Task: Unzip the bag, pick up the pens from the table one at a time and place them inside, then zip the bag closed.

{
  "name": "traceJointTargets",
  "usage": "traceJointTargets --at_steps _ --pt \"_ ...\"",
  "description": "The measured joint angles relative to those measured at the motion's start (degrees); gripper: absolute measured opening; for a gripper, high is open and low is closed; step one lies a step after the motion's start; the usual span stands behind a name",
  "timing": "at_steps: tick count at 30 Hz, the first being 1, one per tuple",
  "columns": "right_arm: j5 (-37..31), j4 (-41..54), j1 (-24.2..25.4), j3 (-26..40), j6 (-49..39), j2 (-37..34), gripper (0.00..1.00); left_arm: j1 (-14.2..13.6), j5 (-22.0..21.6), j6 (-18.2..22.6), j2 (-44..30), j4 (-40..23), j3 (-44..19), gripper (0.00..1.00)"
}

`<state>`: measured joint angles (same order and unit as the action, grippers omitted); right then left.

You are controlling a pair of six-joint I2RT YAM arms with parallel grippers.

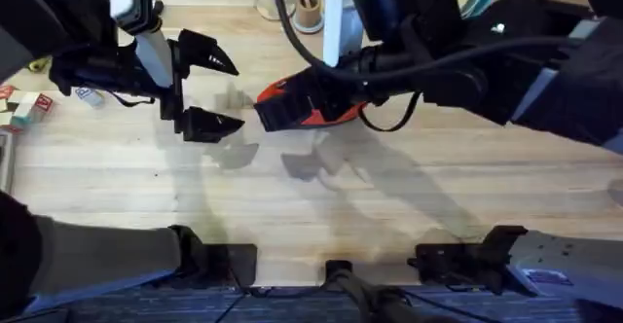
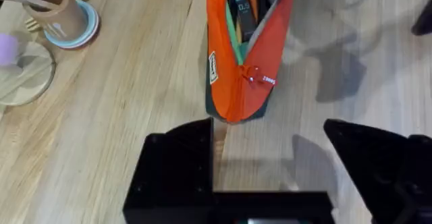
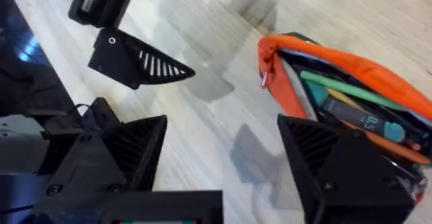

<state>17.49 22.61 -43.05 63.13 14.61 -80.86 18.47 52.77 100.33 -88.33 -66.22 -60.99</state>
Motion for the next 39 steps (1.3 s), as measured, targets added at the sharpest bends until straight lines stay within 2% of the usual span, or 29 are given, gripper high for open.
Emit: traceJointTargets --at_steps 13,24,33,39 --pt "-0.34 -4.12 -1.73 0.0 2.09 -2.04 0.997 0.01 0.0 -0.01 0.0 -0.22 0.0 0.993" --pt "-5.43 -5.77 -5.74 0.0 5.24 -5.35 0.997 0.01 0.02 0.0 0.0 -0.22 0.0 0.993" --pt "-14.65 -6.17 -7.86 0.0 8.5 -5.44 0.997 0.01 0.02 0.0 0.0 -0.22 0.0 0.993" --pt "-17.36 -8.18 -9.05 0.0 9.58 -7.85 0.997 0.01 0.0 -0.01 0.0 -0.22 0.0 0.994"
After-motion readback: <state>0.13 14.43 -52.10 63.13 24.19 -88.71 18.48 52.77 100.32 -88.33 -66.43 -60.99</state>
